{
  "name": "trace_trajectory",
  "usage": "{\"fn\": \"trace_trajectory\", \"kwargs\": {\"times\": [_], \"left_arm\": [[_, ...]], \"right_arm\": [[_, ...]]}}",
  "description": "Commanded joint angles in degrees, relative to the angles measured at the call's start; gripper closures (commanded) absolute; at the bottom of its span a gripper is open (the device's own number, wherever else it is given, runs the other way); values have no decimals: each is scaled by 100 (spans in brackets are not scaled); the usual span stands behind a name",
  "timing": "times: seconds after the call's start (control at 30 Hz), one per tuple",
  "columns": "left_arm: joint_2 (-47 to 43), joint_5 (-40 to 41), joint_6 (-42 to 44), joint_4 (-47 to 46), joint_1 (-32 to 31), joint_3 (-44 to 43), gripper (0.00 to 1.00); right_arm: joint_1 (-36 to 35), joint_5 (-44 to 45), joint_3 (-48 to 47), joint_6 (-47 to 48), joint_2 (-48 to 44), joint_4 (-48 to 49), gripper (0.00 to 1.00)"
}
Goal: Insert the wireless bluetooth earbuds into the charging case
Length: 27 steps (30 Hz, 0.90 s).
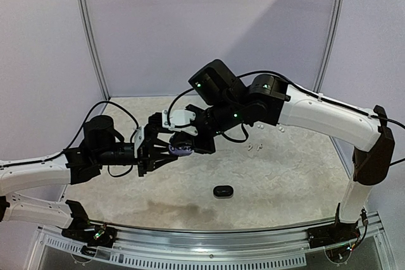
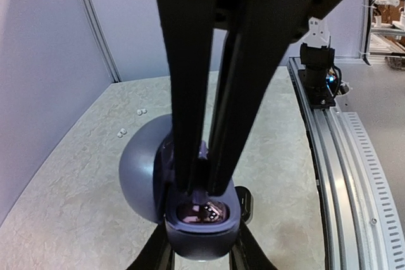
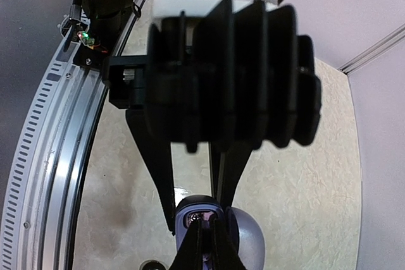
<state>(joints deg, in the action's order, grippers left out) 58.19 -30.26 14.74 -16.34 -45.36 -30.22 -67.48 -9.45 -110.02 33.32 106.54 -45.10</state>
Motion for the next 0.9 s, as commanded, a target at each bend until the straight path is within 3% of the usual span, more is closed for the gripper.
{"fn": "trace_trajectory", "kwargs": {"times": [0.0,0.7,0.87], "left_arm": [[-102,-156,-32,-451,-69,-11,100],[-229,-143,-401,-789,-25,92,100],[-254,-130,-487,-831,-16,79,100]], "right_arm": [[-23,103,227,-23,-87,332,94],[96,-205,980,-489,-584,1432,98],[106,-152,1025,-545,-580,1474,93]]}}
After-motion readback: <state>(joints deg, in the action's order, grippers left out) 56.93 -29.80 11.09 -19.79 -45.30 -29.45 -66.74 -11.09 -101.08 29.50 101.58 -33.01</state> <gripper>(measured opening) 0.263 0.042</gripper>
